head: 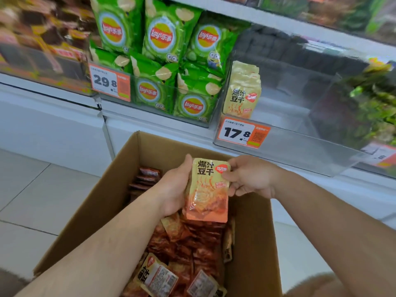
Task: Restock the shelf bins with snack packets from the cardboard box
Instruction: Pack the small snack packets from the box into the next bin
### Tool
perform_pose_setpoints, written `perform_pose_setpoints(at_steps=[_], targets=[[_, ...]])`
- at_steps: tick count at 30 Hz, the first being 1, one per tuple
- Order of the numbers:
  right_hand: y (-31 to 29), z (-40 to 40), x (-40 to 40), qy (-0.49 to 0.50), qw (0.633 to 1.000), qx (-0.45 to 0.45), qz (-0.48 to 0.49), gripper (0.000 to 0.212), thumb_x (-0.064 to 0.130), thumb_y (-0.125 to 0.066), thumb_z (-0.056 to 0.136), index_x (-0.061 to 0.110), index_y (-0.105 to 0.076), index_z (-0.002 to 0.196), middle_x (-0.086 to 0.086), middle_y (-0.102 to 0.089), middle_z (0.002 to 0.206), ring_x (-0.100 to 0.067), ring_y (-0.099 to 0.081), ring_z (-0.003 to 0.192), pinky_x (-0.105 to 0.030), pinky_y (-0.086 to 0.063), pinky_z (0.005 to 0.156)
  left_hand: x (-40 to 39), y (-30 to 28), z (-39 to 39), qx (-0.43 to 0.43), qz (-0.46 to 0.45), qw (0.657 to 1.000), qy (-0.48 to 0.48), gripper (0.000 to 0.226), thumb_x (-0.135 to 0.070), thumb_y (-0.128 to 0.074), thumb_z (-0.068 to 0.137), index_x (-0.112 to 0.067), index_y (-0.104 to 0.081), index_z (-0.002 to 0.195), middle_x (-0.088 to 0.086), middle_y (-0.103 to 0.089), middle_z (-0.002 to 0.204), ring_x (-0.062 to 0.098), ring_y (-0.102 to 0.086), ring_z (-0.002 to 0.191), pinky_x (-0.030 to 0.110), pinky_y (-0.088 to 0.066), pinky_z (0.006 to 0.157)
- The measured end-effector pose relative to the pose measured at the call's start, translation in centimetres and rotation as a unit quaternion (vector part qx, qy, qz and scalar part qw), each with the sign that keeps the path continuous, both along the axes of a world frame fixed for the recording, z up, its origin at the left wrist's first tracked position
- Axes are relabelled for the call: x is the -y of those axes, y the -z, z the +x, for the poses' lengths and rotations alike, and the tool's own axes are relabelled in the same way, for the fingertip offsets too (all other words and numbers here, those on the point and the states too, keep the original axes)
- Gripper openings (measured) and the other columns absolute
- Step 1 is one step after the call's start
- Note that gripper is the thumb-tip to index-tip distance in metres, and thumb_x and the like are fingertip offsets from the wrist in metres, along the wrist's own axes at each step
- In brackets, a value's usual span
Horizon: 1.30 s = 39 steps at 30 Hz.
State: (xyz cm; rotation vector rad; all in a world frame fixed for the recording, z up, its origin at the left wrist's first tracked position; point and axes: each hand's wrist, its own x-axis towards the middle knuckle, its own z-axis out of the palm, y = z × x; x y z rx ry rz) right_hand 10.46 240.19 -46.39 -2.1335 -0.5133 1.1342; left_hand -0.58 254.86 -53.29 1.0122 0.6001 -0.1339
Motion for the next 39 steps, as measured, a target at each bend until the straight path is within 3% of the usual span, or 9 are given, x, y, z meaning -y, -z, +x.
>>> perform_pose_setpoints(at_steps=[2, 5, 7, 17, 23, 26, 30, 32, 39], targets=[[-0.4, 0.0, 0.0, 0.031, 0.999, 0.013, 0.016, 0.01, 0.015, -0.056, 0.1, 0.017, -0.062, 0.092, 0.003, -0.07, 0.066, -0.011, -0.063, 0.06, -0.024, -0.046, 0.059, 0.2, -1.2, 0.0, 0.026, 0.029, 0.999, 0.008, 0.064, -0.063, -0.031, 0.097, -0.014, -0.069, 0.115, 0.01, -0.075, 0.107, 0.025, -0.071, 0.101, 0.045, -0.052, 0.095], [-0.9, -0.1, 0.2, 0.059, 0.997, 0.033, 0.031, 0.014, 0.017, -0.059, 0.098, 0.016, -0.06, 0.084, 0.002, -0.066, 0.058, -0.012, -0.063, 0.06, -0.023, -0.047, 0.058, 0.8, -2.1, -0.1, 0.103, 0.136, 0.985, 0.037, 0.017, -0.021, -0.056, 0.099, -0.016, -0.065, 0.113, 0.006, -0.075, 0.106, 0.02, -0.072, 0.098, 0.04, -0.054, 0.089], [-1.3, -0.2, 0.3, 0.068, 0.996, 0.045, 0.042, 0.017, 0.017, -0.061, 0.097, 0.016, -0.058, 0.081, 0.001, -0.062, 0.058, -0.013, -0.065, 0.06, -0.024, -0.049, 0.058, 1.0, -2.1, 0.1, 0.129, 0.186, 0.974, 0.027, 0.026, -0.005, -0.063, 0.093, -0.018, -0.062, 0.116, 0.005, -0.074, 0.108, 0.02, -0.071, 0.1, 0.039, -0.055, 0.088], [-4.8, 0.5, 1.5, 0.126, 0.98, 0.086, 0.128, 0.025, 0.023, -0.076, 0.086, 0.008, -0.059, 0.098, -0.005, -0.063, 0.071, -0.013, -0.063, 0.057, -0.026, -0.05, 0.057, 1.7, -5.1, 1.6, 0.198, 0.233, 0.952, 0.012, 0.023, -0.019, -0.059, 0.099, -0.025, -0.061, 0.121, 0.0, -0.073, 0.113, 0.022, -0.068, 0.108, 0.054, -0.05, 0.1], [-6.2, 0.4, 1.7, 0.031, 0.987, 0.068, 0.139, 0.017, 0.012, -0.072, 0.087, 0.019, -0.07, 0.102, 0.008, -0.067, 0.07, -0.008, -0.043, 0.048, -0.019, -0.035, 0.047, 2.5, -7.5, 2.6, 0.241, 0.239, 0.941, -0.002, 0.021, -0.015, -0.054, 0.1, -0.031, -0.059, 0.114, -0.01, -0.073, 0.107, 0.011, -0.067, 0.105, 0.037, -0.052, 0.094], [-7.6, 1.0, 1.9, 0.054, 0.98, 0.06, 0.183, 0.017, -0.002, -0.069, 0.084, 0.012, -0.072, 0.094, 0.006, -0.071, 0.071, -0.005, -0.051, 0.05, -0.017, -0.039, 0.048, 2.6, -8.6, 3.2, 0.258, 0.277, 0.925, -0.013, 0.02, -0.019, -0.058, 0.098, -0.035, -0.058, 0.11, -0.012, -0.072, 0.103, 0.004, -0.068, 0.098, 0.027, -0.055, 0.086], [-10.6, 4.3, 2.6, 0.183, 0.925, 0.154, 0.294, 0.023, -0.006, -0.068, 0.082, 0.011, -0.067, 0.067, 0.004, -0.061, 0.053, -0.008, -0.039, 0.045, -0.021, -0.027, 0.047, 1.6, -9.8, 4.6, 0.269, 0.411, 0.86, -0.139, 0.014, -0.025, -0.06, 0.094, -0.038, -0.057, 0.099, -0.014, -0.057, 0.102, -0.008, -0.054, 0.088, 0.005, -0.043, 0.076], [-11.8, 5.9, 2.4, 0.212, 0.9, 0.21, 0.317, 0.023, -0.004, -0.07, 0.082, 0.014, -0.067, 0.068, 0.006, -0.061, 0.052, -0.006, -0.04, 0.042, -0.021, -0.03, 0.046, 1.0, -9.9, 5.4, 0.26, 0.493, 0.815, -0.157, 0.021, -0.021, -0.061, 0.093, -0.035, -0.059, 0.108, -0.022, -0.047, 0.108, -0.005, -0.05, 0.097, 0.008, -0.04, 0.084], [-9.9, 8.5, -1.3, 0.138, 0.954, 0.229, 0.138, 0.016, -0.001, -0.077, 0.079, 0.012, -0.067, 0.078, 0.003, -0.067, 0.061, -0.003, -0.056, 0.044, -0.013, -0.04, 0.041, 1.0, -9.1, 6.8, 0.236, 0.532, 0.803, -0.128, 0.037, -0.006, -0.059, 0.093, -0.018, -0.06, 0.128, -0.018, -0.046, 0.119, 0.007, -0.052, 0.116, 0.028, -0.044, 0.103]])
